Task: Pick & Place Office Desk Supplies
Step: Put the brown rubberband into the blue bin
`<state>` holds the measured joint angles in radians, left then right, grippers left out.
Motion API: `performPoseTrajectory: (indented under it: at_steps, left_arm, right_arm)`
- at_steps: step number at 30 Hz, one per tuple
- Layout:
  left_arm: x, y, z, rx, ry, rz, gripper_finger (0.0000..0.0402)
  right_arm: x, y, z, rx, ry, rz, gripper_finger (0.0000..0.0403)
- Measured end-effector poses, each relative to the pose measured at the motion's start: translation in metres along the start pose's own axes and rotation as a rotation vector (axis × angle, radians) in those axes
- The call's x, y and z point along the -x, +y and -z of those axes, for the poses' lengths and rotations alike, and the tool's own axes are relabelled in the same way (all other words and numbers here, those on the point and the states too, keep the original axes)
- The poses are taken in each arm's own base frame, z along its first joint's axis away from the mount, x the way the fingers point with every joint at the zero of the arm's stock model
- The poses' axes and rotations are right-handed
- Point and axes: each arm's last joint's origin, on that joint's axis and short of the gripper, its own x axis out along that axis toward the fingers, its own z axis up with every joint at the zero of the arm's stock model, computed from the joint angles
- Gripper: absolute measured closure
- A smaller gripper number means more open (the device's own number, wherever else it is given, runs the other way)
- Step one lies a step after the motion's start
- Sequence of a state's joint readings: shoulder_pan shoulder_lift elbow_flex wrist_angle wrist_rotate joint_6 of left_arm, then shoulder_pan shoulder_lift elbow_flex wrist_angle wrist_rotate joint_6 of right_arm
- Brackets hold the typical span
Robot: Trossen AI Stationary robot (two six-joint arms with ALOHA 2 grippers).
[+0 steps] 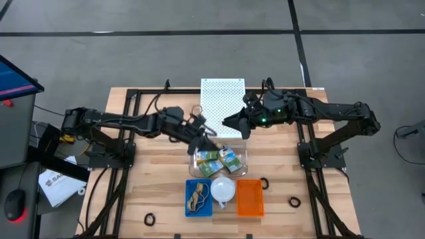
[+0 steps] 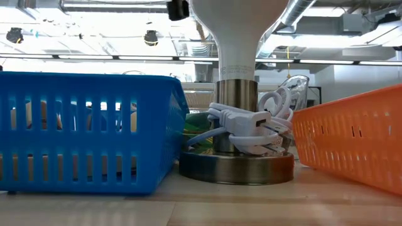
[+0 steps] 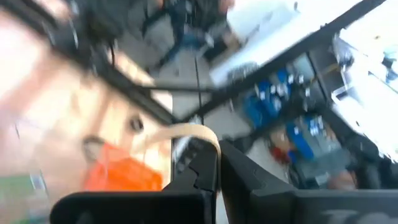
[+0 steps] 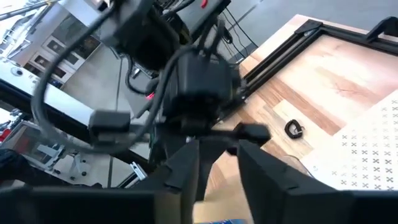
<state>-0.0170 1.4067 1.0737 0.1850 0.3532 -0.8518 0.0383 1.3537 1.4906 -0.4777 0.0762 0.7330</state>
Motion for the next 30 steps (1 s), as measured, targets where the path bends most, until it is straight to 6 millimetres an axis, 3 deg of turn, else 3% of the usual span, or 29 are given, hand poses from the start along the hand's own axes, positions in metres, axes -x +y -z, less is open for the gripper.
performPoseTrajectory:
  at_steps: [7, 14, 22, 30]
  left_arm:
    - [-0.009, -0.018, 0.036, 0.089, 0.238, 0.055, 0.0401]
    - [-0.015, -0.052, 0.078, 0.171, 0.392, 0.141, 0.0401]
    - [-0.012, -0.073, 0.107, 0.215, 0.355, 0.046, 0.0401]
    - [-0.010, -0.068, 0.124, 0.233, 0.376, -0.061, 0.0401]
  right_arm:
    - [0.000, -0.001, 0.001, 0.002, 0.015, 0.012, 0.0240]
    - [0.000, -0.003, 0.004, 0.004, 0.038, 0.030, 0.0225]
    - [0.002, -0.004, 0.007, 0.009, 0.071, 0.050, 0.0226]
    - [0.011, -0.003, 0.005, 0.008, 0.060, 0.040, 0.0225]
